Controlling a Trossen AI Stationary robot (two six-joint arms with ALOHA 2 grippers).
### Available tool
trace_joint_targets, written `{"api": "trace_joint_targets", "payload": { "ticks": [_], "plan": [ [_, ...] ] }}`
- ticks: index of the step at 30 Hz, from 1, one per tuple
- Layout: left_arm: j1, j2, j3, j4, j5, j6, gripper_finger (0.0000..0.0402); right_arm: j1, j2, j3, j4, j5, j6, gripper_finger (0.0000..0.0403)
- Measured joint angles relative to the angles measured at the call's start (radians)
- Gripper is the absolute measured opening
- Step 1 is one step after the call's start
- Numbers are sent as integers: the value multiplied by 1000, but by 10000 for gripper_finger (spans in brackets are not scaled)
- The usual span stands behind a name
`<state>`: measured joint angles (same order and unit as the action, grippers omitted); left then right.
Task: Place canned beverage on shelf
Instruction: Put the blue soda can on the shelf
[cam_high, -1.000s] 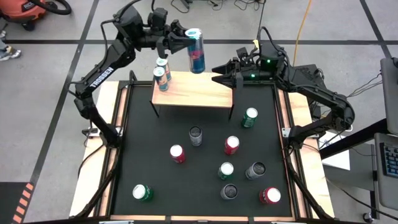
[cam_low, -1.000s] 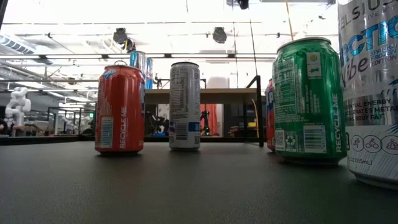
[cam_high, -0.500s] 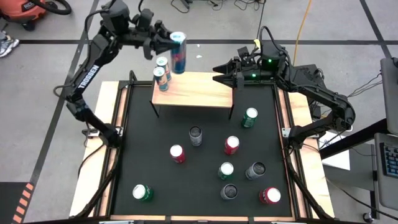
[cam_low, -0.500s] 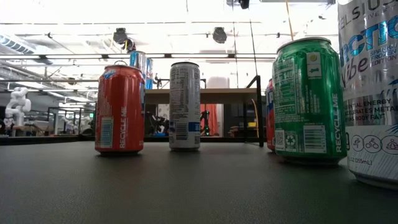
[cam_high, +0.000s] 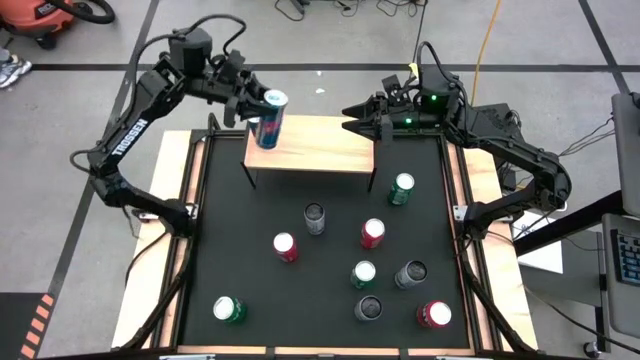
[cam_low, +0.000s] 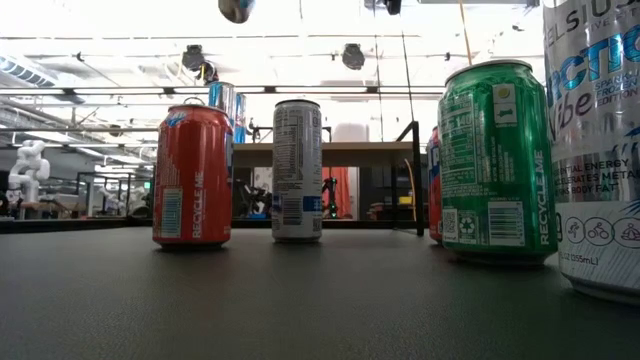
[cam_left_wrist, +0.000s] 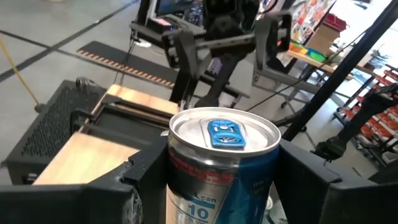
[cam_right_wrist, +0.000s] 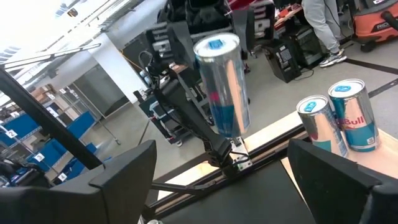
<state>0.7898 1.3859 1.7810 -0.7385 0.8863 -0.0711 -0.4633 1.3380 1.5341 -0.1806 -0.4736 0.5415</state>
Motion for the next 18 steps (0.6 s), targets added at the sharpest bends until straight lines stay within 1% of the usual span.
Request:
{"api": "trace_joint_targets", "payload": {
  "ticks": [9, 14, 18],
  "plan": [
    [0, -146, -261, 191, -33, -18, 237, 0, 0, 0, 0, 0, 13, 341],
    [0, -239, -405, 306, -70, -16, 237, 0, 0, 0, 0, 0, 24, 341],
    [1, -306, -497, 368, -110, -11, 237, 0, 0, 0, 0, 0, 43, 341]
  ]
}}
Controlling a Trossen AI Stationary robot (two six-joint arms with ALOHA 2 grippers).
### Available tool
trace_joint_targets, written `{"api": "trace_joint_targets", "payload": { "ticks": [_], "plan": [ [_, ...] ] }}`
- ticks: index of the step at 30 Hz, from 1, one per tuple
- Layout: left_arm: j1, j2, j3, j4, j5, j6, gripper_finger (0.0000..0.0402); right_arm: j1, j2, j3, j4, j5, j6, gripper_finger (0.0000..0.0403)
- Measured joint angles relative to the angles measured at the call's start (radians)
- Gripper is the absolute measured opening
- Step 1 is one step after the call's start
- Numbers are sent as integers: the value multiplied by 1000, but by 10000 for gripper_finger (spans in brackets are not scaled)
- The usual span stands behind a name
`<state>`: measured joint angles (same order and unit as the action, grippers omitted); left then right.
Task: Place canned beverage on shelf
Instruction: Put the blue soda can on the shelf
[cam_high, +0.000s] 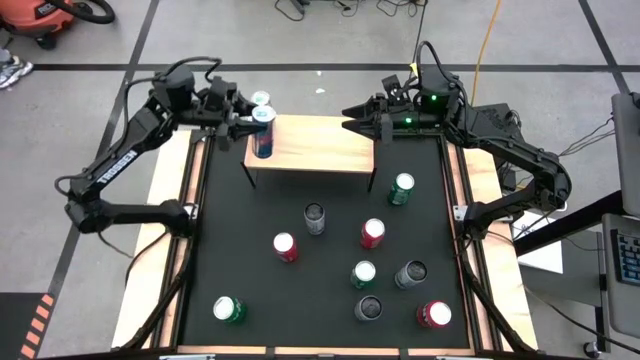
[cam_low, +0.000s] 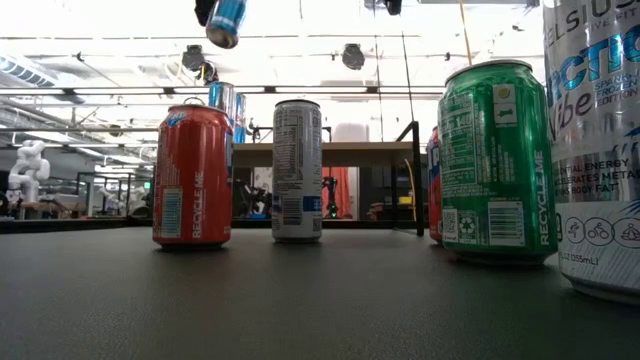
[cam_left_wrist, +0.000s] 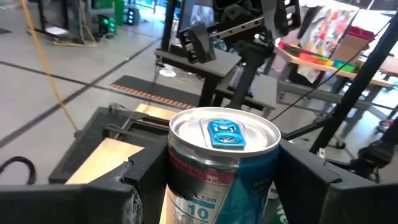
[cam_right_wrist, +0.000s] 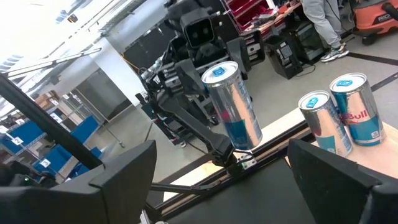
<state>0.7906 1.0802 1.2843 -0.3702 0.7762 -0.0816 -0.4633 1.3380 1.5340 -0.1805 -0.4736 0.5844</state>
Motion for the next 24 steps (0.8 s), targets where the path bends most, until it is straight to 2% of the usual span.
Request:
{"api": "trace_joint_targets", "payload": {
  "ticks": [8, 13, 19, 24],
  "plan": [
    [1, -89, -109, 2, -79, 43, 237, 0, 0, 0, 0, 0, 7, 341],
    [1, -118, -183, 31, -79, 43, 237, 0, 0, 0, 4, 2, 32, 341],
    [20, -149, -280, 157, -79, 44, 237, 0, 0, 0, 4, 4, 63, 341],
    [41, -148, -320, 179, -75, 88, 237, 8, 1, -1, 4, 7, 74, 341]
  ]
}}
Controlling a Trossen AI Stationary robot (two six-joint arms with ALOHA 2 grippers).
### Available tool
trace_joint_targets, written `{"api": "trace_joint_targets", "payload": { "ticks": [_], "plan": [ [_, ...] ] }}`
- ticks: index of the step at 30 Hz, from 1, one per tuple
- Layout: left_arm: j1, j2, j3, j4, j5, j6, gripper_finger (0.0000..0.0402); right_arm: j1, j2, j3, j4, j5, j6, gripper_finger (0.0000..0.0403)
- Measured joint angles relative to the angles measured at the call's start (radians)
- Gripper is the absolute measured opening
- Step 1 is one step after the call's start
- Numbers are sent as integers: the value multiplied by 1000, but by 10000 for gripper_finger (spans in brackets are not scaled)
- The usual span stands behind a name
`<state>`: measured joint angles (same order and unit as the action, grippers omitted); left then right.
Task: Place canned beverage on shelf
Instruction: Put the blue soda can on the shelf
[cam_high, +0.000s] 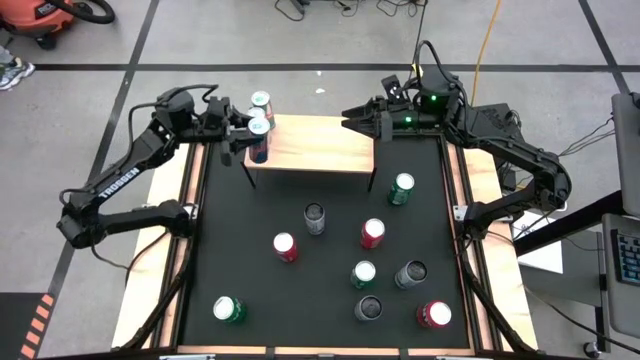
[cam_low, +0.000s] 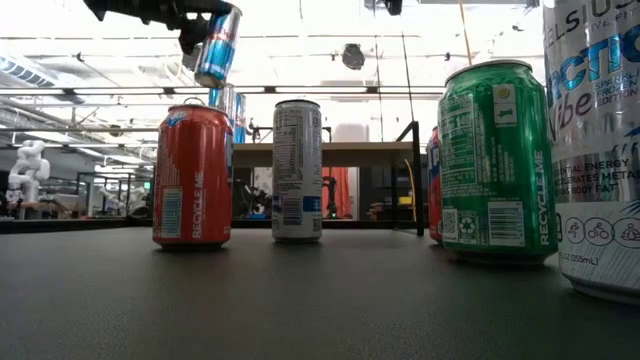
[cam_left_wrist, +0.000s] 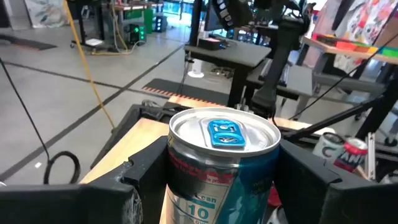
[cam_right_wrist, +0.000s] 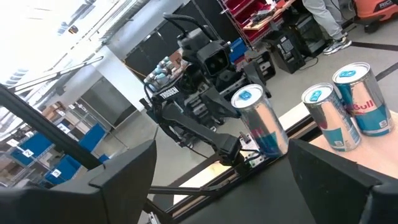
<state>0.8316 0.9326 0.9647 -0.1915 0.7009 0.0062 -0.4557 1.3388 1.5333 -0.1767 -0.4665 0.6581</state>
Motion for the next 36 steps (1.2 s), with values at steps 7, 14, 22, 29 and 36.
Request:
{"api": "trace_joint_targets", "payload": {
  "ticks": [7, 14, 22, 29, 36],
  "plan": [
    [-1, 1, -44, -7, 5, 111, 237, 15, 0, 0, 0, 21, 6, 341],
    [-1, 1, -41, -26, 5, 219, 237, 41, 0, 0, 0, 53, -20, 341],
    [0, 9, -41, -78, 4, 289, 237, 60, 1, 0, 0, 77, -43, 341],
    [7, 30, -41, -79, -4, 291, 237, 78, 2, 0, 0, 105, -44, 341],
    [53, 26, -67, -74, 30, 243, 237, 148, 41, 0, 2, 150, -55, 341]
  ]
}}
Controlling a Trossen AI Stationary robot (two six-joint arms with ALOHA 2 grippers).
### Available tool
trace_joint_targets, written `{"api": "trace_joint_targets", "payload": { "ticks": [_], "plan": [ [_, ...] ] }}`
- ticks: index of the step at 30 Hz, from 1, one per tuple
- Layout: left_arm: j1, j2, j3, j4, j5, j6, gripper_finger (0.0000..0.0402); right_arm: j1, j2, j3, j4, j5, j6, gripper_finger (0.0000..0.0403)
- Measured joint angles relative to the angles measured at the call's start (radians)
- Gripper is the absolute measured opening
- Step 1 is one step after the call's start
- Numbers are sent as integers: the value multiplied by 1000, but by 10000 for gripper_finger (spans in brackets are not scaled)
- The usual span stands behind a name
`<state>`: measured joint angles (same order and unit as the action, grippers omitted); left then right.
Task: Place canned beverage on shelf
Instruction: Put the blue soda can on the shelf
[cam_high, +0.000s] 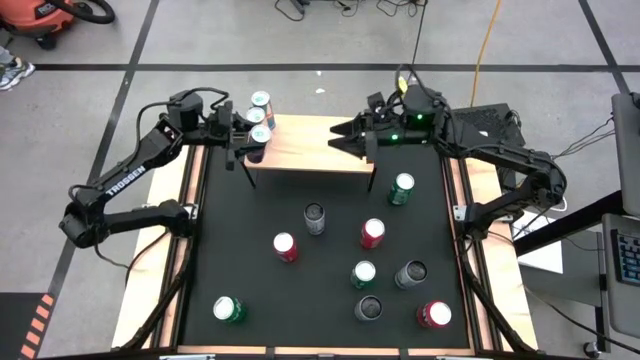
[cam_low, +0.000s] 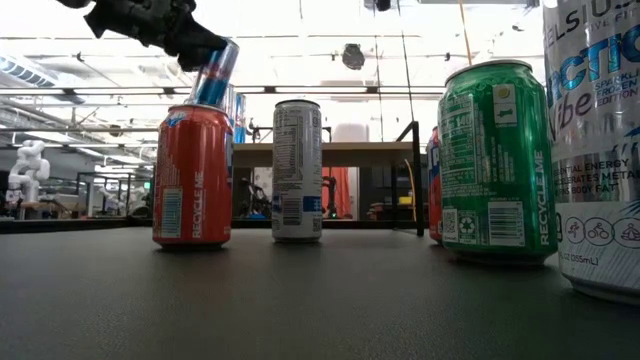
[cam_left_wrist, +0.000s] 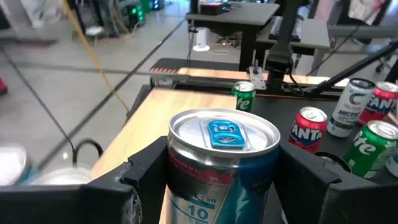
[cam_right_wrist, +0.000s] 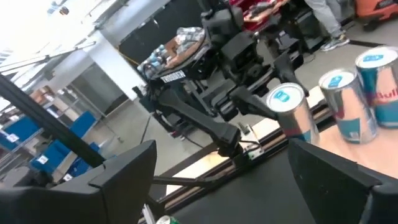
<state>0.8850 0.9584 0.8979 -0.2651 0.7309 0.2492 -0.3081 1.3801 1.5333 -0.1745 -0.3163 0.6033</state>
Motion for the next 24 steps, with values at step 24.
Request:
{"api": "trace_joint_targets", "payload": {
  "ticks": [24],
  "plan": [
    [180, -75, -45, 109, 133, -130, 237, 81, 54, -1, 31, 30, 28, 341]
  ]
}}
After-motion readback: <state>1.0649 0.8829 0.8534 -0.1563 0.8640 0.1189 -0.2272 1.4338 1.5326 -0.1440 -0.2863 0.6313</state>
